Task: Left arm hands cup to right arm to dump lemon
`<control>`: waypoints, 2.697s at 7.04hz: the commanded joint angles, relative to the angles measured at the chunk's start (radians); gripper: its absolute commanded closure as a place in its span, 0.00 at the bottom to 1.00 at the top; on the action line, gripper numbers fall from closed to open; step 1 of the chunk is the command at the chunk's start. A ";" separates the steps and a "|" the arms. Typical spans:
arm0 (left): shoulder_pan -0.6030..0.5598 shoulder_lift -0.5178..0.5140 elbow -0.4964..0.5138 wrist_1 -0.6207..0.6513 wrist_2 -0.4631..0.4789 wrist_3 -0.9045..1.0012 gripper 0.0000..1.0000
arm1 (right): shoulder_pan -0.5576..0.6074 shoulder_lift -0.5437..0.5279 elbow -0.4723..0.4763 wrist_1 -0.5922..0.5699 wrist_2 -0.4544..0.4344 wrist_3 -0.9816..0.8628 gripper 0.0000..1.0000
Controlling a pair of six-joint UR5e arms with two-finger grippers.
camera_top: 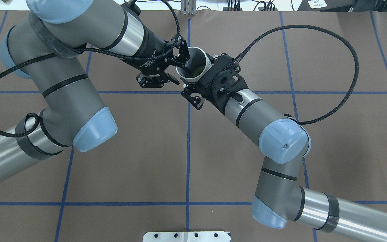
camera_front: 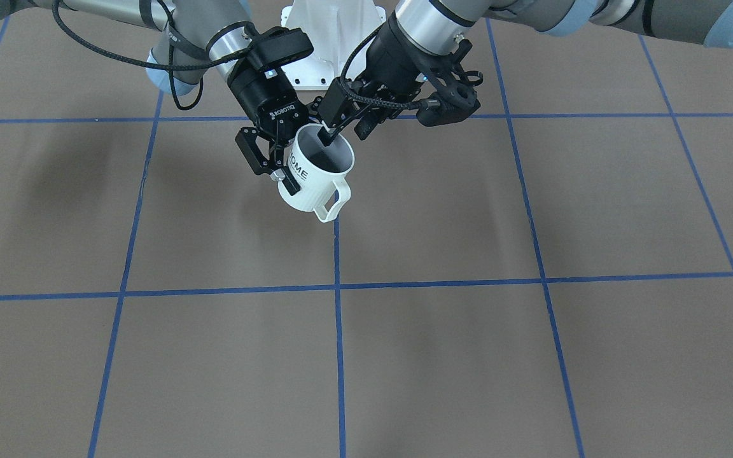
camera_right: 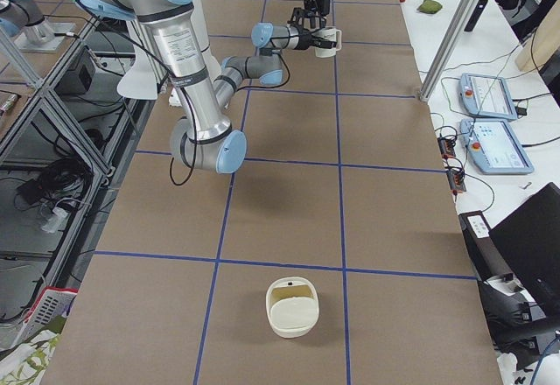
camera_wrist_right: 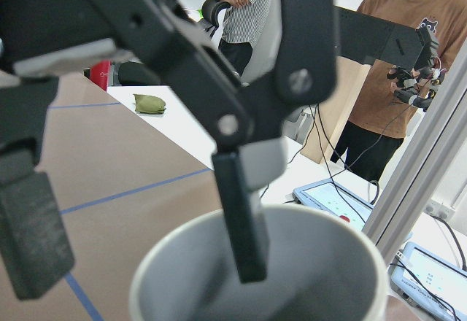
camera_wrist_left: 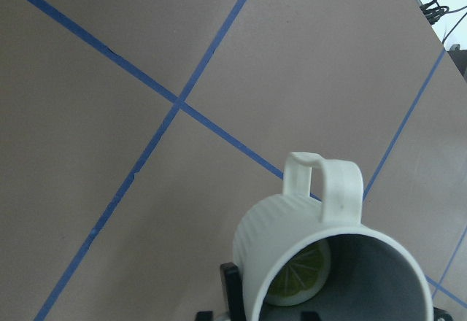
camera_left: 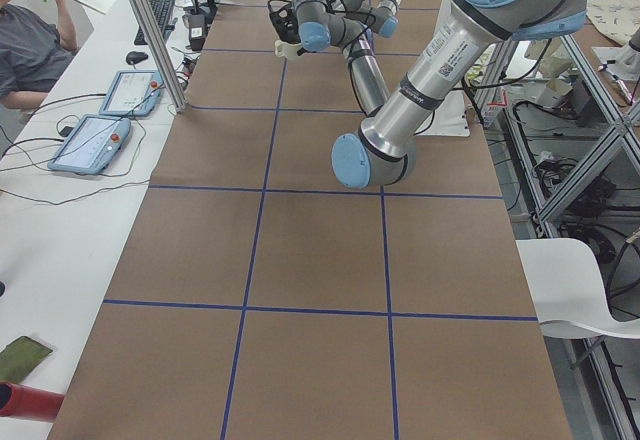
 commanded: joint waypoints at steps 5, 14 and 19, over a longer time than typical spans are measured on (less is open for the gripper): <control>-0.219 0.336 -0.082 0.007 -0.130 0.468 0.00 | 0.104 -0.040 0.011 -0.006 0.007 0.263 0.62; -0.500 0.691 -0.087 0.173 -0.114 1.507 0.00 | 0.478 -0.597 0.177 0.137 0.439 0.511 0.62; -0.595 0.727 -0.069 0.236 -0.114 1.723 0.00 | 0.709 -0.884 -0.003 0.635 0.618 0.707 0.78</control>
